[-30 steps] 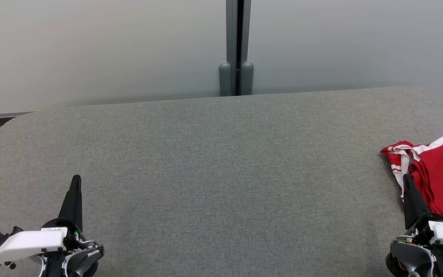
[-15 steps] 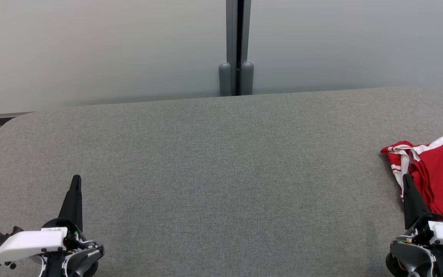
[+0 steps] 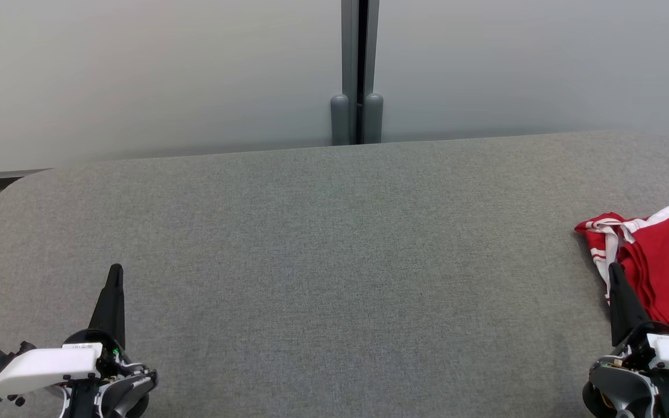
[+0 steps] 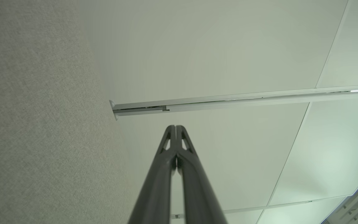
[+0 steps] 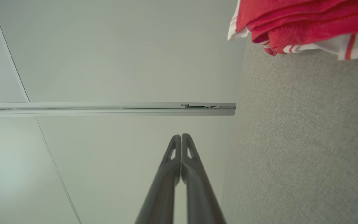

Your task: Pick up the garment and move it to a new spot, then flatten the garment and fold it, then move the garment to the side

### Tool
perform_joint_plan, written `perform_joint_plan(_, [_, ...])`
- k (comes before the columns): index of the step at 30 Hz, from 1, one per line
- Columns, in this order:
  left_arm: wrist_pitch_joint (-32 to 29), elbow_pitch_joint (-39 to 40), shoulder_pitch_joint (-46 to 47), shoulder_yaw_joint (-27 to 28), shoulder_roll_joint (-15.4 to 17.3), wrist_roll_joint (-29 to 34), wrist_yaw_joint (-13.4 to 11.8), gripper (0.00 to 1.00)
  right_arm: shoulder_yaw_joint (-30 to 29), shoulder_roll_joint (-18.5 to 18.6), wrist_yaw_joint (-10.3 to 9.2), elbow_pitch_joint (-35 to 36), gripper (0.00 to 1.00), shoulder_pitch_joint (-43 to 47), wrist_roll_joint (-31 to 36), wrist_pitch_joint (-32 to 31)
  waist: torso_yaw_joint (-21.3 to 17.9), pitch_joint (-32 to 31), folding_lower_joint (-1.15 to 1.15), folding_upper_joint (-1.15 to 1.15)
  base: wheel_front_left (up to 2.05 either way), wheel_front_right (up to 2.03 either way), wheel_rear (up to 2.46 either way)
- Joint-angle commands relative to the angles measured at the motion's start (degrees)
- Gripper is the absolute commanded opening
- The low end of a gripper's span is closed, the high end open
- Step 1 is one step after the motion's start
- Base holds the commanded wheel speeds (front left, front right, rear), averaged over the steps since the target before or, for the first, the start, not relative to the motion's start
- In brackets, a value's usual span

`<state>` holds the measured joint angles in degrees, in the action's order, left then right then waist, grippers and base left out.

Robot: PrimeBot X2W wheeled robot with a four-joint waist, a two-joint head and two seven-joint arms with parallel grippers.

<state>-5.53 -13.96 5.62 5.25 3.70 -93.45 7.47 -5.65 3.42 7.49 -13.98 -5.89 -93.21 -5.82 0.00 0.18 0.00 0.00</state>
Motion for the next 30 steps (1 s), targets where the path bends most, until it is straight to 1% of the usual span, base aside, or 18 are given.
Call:
perform_joint_plan(1, [-0.19, -0.08, 0.9, 0.3, 0.21, 0.05, 0.2, 0.0, -0.22, 0.13, 0.0, -0.03, 0.0, -0.44, 0.25, -0.31, 0.0, 0.0, 0.0, 0.0, 0.0, 0.0, 0.0])
perform_joint_plan(30, [-0.49, -0.09, 0.85, 0.7, -0.06, 0.47, 0.21, 0.0, -0.46, -0.06, 0.0, -0.05, 0.0, -0.49, 0.5, -0.52, 0.0, 0.0, 0.0, 0.0, 0.0, 0.0, 0.0])
